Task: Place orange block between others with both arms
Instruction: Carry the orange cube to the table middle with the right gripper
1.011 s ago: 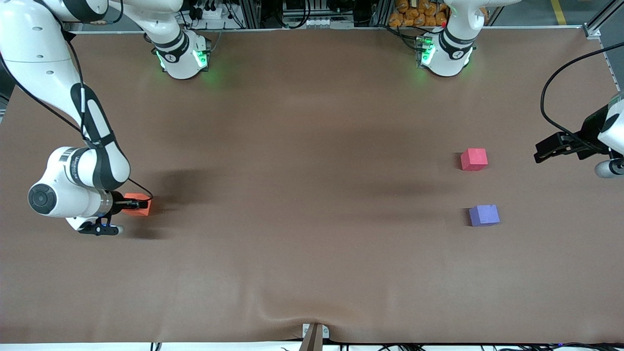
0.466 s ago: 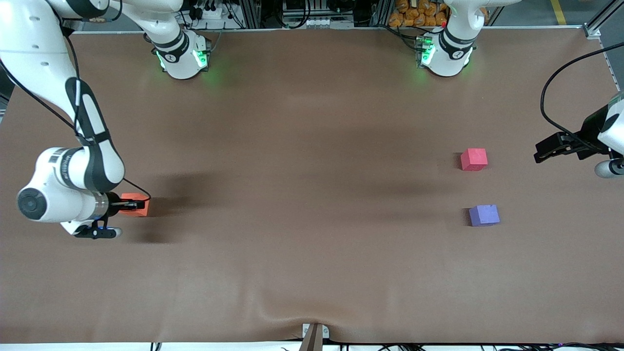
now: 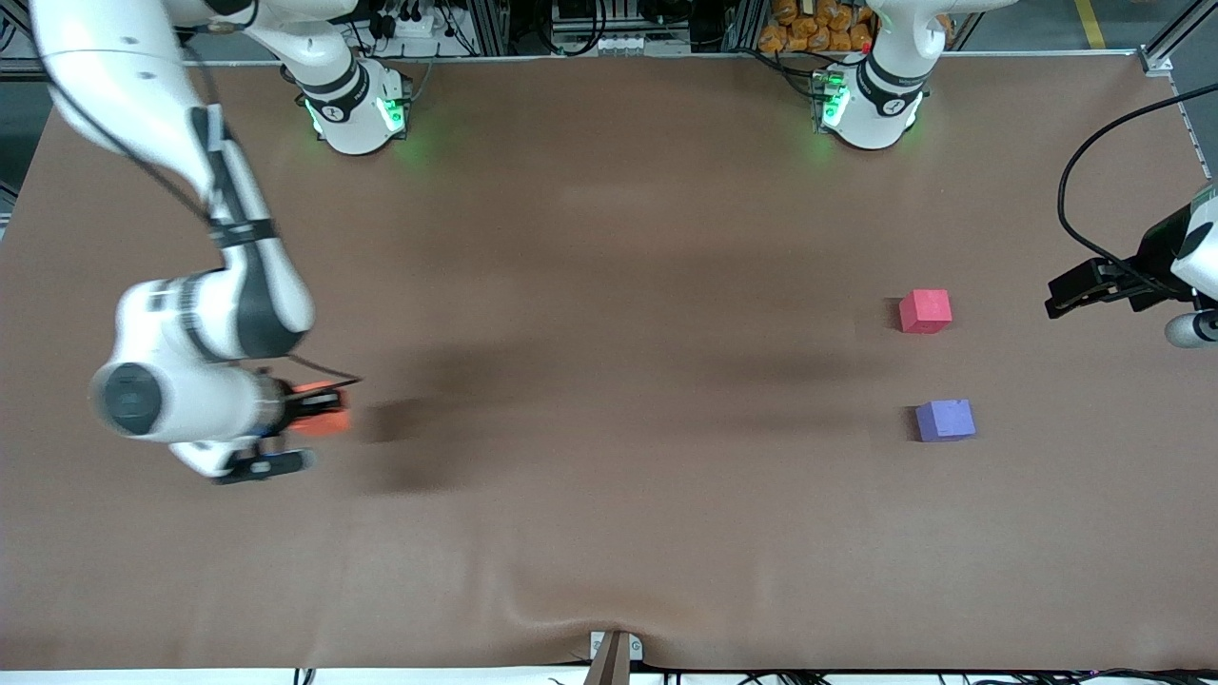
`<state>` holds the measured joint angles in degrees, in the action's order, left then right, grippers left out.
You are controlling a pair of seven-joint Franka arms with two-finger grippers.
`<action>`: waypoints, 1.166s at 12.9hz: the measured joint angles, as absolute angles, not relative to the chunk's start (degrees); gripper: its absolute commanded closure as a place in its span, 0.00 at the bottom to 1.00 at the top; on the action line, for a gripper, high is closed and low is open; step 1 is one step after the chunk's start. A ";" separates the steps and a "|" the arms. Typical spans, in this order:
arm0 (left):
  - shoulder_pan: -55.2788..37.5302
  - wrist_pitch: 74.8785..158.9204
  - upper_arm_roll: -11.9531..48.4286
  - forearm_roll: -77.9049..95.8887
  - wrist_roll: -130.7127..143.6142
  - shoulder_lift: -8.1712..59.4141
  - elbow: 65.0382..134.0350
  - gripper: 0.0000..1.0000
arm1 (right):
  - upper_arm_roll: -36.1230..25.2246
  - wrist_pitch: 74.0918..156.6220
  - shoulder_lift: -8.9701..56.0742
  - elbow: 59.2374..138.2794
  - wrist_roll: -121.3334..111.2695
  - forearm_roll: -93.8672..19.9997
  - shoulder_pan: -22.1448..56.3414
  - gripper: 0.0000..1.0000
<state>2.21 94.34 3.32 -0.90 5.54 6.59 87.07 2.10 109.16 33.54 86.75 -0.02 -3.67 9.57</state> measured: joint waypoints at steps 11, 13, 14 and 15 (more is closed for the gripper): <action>2.25 94.37 3.32 -0.90 5.54 7.55 87.09 0.00 | 2.09 125.39 43.35 86.69 38.65 -7.41 36.79 1.00; 2.25 94.37 3.31 -0.90 5.54 7.58 87.09 0.00 | 1.86 125.72 44.45 86.54 39.79 -7.37 38.26 0.76; 2.25 94.37 3.31 -0.90 5.54 7.60 87.09 0.00 | 1.74 125.44 44.46 86.42 39.80 -7.58 38.25 0.04; 2.25 94.37 3.31 -0.90 5.54 7.62 87.09 0.00 | 1.71 125.44 44.46 86.42 39.82 -7.68 38.24 0.00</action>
<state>2.25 94.37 3.31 -0.90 5.54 7.62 87.09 1.71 125.44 44.46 86.42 39.82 -7.68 38.24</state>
